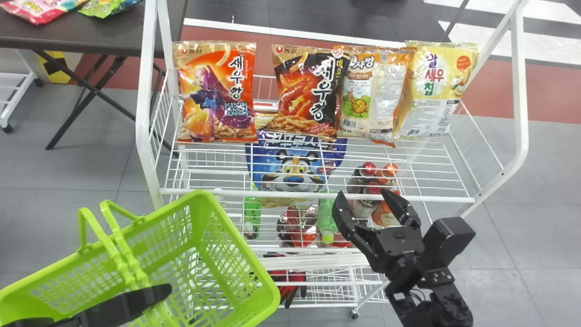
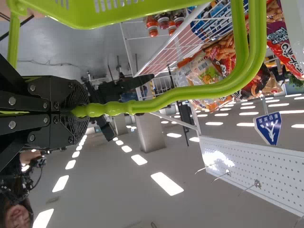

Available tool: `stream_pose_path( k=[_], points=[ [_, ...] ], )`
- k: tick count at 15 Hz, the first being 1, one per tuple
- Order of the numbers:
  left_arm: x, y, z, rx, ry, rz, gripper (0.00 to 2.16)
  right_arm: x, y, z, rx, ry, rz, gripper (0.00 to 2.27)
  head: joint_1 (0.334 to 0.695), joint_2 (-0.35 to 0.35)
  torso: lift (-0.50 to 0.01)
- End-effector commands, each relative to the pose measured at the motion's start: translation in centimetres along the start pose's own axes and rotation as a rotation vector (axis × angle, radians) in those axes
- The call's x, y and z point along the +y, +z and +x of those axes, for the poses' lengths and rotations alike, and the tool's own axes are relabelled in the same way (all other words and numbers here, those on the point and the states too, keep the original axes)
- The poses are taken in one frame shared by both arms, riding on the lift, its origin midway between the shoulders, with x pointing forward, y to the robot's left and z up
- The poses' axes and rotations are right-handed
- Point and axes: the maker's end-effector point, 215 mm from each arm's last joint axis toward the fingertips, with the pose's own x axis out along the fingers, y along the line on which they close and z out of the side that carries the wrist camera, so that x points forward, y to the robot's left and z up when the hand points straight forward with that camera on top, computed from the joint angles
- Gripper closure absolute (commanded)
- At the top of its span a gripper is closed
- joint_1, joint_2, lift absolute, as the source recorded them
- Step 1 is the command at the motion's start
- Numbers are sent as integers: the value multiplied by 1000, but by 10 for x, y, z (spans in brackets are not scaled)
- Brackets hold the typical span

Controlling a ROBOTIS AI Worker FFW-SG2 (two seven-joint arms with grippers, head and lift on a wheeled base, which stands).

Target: Hold basket handle with left hand then pick Saewookkang with right hand and place into basket

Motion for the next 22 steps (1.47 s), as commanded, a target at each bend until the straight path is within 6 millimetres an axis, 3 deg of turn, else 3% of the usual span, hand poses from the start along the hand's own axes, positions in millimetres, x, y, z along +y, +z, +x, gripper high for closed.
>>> stream_pose_path(
  k=[1, 10, 15, 22],
  points=[
    [1, -3, 3, 9, 5, -25, 2155, 8, 3, 4, -5, 15, -6, 73, 695, -173, -13],
    [6, -5, 8, 19, 14, -34, 2155, 27, 12, 18, -25, 50, -5, 26, 695, -147, -13],
    [5, -8, 10, 26, 14, -35, 2155, 88, 24, 65, -17, 139, -2, 22, 695, -102, -13],
    [7, -14, 9, 33, 15, -48, 2155, 178, 42, 132, -25, 221, 4, 19, 695, 56, -13]
  ],
)
